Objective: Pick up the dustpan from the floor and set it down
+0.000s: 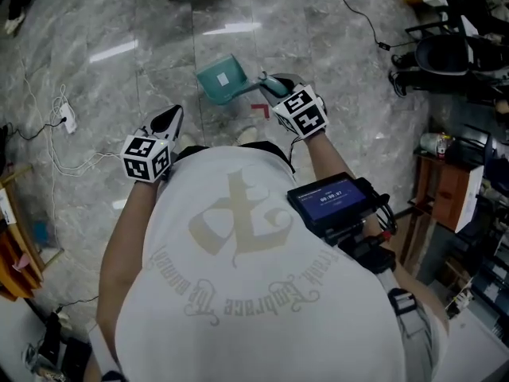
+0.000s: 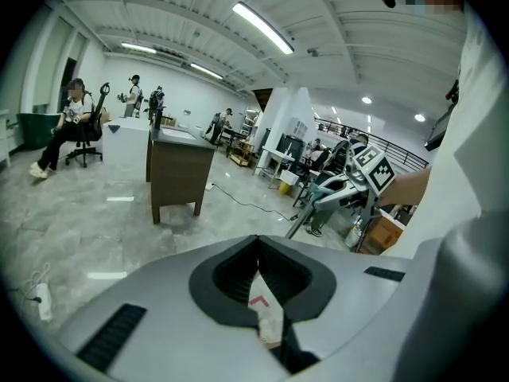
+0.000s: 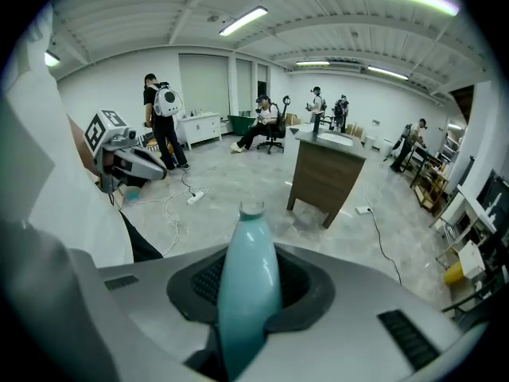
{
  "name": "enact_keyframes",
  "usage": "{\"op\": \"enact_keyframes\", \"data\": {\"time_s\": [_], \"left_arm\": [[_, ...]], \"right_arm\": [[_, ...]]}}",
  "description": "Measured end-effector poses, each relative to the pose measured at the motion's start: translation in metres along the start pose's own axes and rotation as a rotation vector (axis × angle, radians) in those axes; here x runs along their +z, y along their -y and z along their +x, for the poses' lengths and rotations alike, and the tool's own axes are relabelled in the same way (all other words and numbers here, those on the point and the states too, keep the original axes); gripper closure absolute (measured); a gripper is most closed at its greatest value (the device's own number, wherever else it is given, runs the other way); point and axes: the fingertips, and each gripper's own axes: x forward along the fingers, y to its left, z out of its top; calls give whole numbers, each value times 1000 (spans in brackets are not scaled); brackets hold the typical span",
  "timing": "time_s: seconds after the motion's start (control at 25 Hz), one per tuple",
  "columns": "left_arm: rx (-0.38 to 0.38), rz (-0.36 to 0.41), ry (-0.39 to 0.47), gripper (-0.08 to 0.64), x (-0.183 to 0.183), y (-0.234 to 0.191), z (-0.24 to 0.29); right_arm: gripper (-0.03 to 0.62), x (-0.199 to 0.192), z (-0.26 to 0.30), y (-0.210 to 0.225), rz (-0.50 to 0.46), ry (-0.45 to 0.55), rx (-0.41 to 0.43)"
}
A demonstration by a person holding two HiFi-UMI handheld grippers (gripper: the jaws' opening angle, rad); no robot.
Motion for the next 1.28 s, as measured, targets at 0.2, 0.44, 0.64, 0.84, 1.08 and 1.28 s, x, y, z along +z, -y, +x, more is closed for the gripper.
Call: {"op": "enact_keyframes", "data": {"time_s": [0.2, 0.44, 0.64, 0.84, 1.08, 1.28], "left_arm": [[11, 5, 9, 549, 4, 0, -4], [15, 10, 32, 548, 11, -10, -12], [9, 8, 40, 549, 10, -14, -16], [-2, 4, 51, 549, 9, -18, -23], [-19, -12, 45, 549, 7, -25, -17], [-42, -16, 32, 549, 3, -27, -21]], "right_arm": [[491, 29, -14, -7, -63, 38, 35], [491, 64, -28, -14, -103, 80, 59], [491, 87, -37, -23, -117, 106, 65], [491, 95, -42, -36, -103, 123, 50], [491, 94, -38, -39, -81, 116, 29], [490, 92, -39, -46, -76, 94, 4]]}}
